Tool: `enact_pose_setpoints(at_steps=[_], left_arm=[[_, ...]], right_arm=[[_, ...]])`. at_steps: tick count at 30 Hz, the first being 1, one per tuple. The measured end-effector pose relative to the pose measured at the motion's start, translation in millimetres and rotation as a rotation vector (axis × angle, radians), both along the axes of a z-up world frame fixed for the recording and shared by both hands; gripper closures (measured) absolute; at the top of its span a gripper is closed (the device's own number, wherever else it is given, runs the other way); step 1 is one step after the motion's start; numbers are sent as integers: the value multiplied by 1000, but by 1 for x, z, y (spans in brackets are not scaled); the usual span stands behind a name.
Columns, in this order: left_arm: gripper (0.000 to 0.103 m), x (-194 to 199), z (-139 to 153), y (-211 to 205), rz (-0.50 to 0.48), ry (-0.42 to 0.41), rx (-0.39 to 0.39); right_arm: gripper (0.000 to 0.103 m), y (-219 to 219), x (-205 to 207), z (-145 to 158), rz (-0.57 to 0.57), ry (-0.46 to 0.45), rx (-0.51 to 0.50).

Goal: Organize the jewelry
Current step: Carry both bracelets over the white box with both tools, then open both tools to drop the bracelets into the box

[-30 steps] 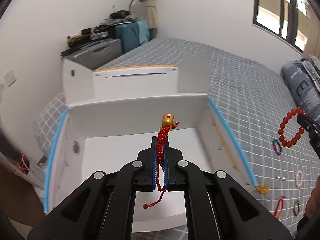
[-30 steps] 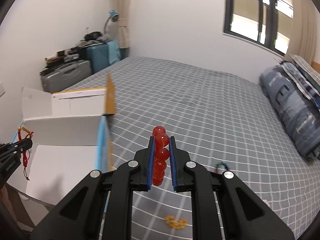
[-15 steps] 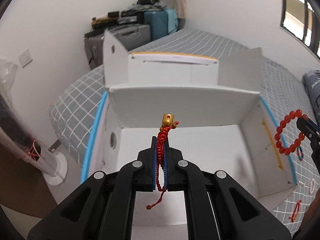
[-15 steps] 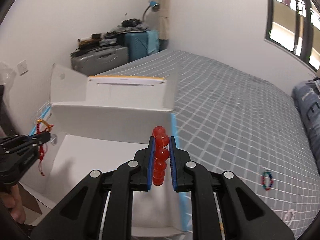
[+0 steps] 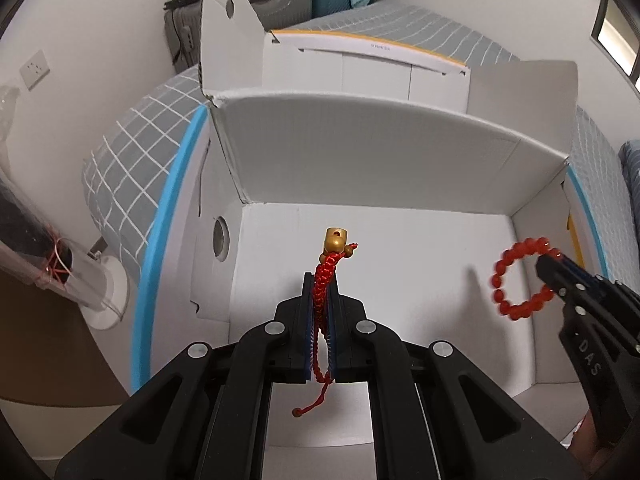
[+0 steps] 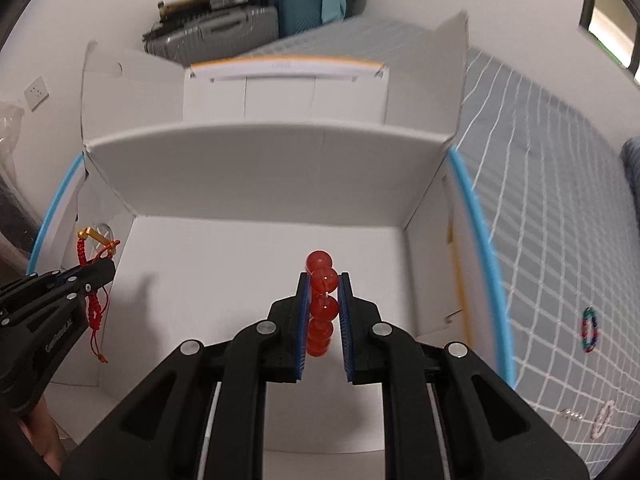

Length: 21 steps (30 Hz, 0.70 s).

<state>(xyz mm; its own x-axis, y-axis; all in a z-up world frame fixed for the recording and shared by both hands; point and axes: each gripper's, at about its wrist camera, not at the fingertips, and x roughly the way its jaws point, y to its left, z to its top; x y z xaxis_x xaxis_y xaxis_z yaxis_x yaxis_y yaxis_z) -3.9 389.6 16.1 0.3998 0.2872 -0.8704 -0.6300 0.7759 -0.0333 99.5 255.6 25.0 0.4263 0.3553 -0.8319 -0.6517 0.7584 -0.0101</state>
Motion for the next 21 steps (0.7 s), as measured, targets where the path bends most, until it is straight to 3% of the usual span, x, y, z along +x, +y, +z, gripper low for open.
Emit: enact_pose_setpoints(at_steps=[13, 14, 16, 21], left_arm=[[94, 7, -9, -5, -17, 49, -15], [92, 7, -9, -5, -21, 45, -24], [82, 7, -8, -5, -21, 46, -34], [40, 0, 5, -8, -8, 3, 5]], right_arm=[[89, 0, 6, -12, -7, 59, -28], [83, 1, 7, -13, -8, 67, -28], [72, -1, 8, -13, -3, 80, -11], [44, -9, 6, -6, -14, 69, 15]])
